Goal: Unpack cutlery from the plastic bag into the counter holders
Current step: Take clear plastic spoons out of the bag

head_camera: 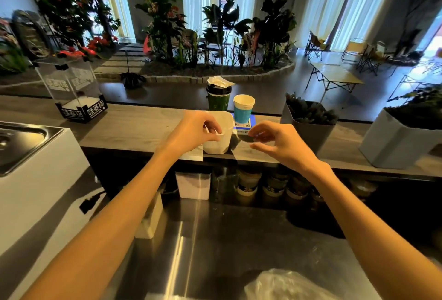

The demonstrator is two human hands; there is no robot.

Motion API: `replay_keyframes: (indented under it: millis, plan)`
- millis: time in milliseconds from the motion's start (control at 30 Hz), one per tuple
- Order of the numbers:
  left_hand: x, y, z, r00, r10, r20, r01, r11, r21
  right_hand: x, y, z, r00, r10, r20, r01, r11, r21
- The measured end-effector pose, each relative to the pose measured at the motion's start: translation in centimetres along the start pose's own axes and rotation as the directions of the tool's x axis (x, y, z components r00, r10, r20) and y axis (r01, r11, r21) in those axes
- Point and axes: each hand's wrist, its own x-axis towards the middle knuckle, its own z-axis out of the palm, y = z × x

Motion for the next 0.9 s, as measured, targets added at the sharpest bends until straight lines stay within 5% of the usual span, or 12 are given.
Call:
replay_keyframes:
  millis: [200, 300, 367, 433, 533, 700, 900]
  plan:
    - [-7.8, 3.8, 6.9, 0.976, 0.072, 0.204, -0.024, 0.973, -0.231, -13.5, 3.5, 1.3, 0.974, 0.228, -0.017, -0.222, 0.960, 0.171]
    - [-12.4, 5.3, 12.6, 0.930, 0.114, 0.348, 0.003, 0.948, -0.319, -20.7, 6.2, 3.7, 0.882, 0.407, 0.237, -0.456, 0.863, 0.215]
    - [-15.5, 6.2, 16.9, 0.855, 0.144, 0.499, 0.044, 0.937, -0.345, -25.1, 7.9, 5.6, 0.765, 0.470, 0.439, -0.537, 0.843, 0.034]
    - [-18.5, 6.8, 21.3, 0.754, 0.169, 0.635, 0.049, 0.949, -0.311, -28.8, 9.7, 7.8, 0.655, 0.527, 0.542, -0.509, 0.838, -0.199]
    - [-21.8, 7.0, 27.0, 0.663, 0.141, 0.736, -0.039, 0.987, -0.154, -32.5, 13.0, 11.1, 0.636, 0.631, 0.445, -0.461, 0.773, -0.437]
    - [-24.3, 6.2, 31.2, 0.687, -0.057, 0.725, -0.052, 0.991, 0.127, -34.1, 14.6, 13.2, 0.693, 0.604, 0.394, -0.504, 0.796, -0.335]
    - [-23.0, 7.0, 31.7, 0.703, -0.132, 0.699, 0.051, 0.989, 0.136, -34.0, 16.3, 15.3, 0.556, 0.626, 0.547, -0.392, 0.777, -0.492]
